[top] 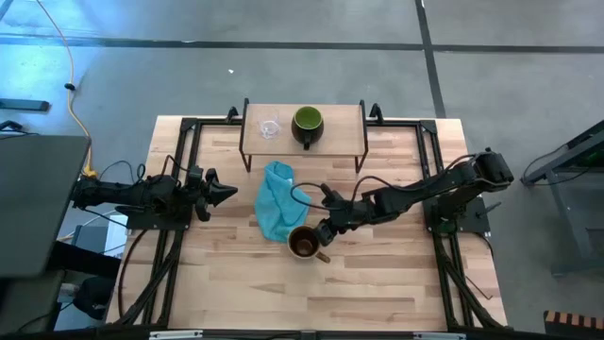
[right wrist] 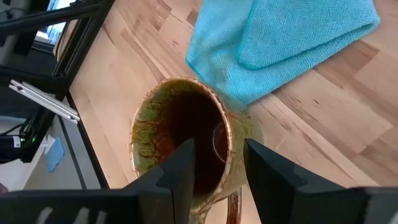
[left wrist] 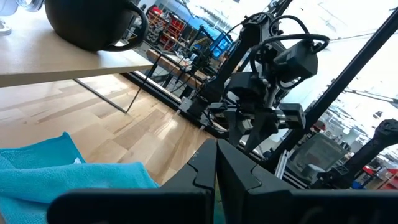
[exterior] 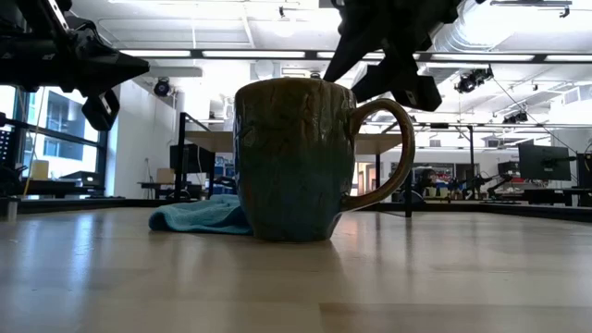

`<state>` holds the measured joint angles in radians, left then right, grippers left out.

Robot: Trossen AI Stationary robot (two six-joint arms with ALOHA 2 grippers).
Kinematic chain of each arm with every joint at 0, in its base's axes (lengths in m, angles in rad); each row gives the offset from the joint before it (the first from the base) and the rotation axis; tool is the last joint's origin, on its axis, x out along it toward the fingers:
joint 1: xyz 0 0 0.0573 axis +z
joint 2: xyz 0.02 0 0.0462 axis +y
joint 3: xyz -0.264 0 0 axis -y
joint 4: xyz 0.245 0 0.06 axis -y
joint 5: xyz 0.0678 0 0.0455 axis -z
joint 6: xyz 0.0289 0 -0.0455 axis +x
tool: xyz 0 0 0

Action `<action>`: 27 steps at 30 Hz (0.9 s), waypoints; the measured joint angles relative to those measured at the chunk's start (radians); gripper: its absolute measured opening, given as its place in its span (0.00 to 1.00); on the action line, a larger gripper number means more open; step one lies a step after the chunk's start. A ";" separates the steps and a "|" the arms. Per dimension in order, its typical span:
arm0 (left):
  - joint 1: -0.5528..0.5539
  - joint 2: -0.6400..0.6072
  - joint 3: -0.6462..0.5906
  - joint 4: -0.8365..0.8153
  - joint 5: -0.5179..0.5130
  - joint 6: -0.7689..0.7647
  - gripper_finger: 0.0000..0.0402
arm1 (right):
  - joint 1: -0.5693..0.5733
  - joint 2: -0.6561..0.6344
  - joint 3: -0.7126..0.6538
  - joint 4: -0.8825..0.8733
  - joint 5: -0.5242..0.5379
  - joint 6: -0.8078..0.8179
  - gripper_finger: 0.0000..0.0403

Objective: Stack small to large cups/mugs on shelf
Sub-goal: Put the brown mug on the shelf

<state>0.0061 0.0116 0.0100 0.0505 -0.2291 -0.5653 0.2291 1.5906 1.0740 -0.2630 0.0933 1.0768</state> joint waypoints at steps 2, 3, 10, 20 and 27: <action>0.000 0.000 0.000 0.000 0.000 -0.001 0.00 | 0.000 0.000 0.000 0.000 -0.002 0.015 0.32; 0.000 0.000 0.000 0.000 0.000 0.000 0.00 | 0.000 0.000 0.000 -0.001 -0.008 0.022 0.32; 0.000 0.000 0.000 0.000 -0.001 -0.016 0.00 | 0.001 0.000 0.000 -0.004 -0.032 0.042 0.32; 0.000 0.000 0.000 0.000 -0.001 -0.020 0.00 | 0.008 0.026 0.096 -0.093 -0.023 0.017 0.32; 0.000 0.000 0.000 0.000 -0.001 -0.020 0.00 | 0.007 0.119 0.335 -0.430 -0.013 0.057 0.32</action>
<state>0.0062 0.0113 0.0101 0.0507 -0.2298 -0.5850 0.2359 1.7097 1.4095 -0.6931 0.0800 1.1334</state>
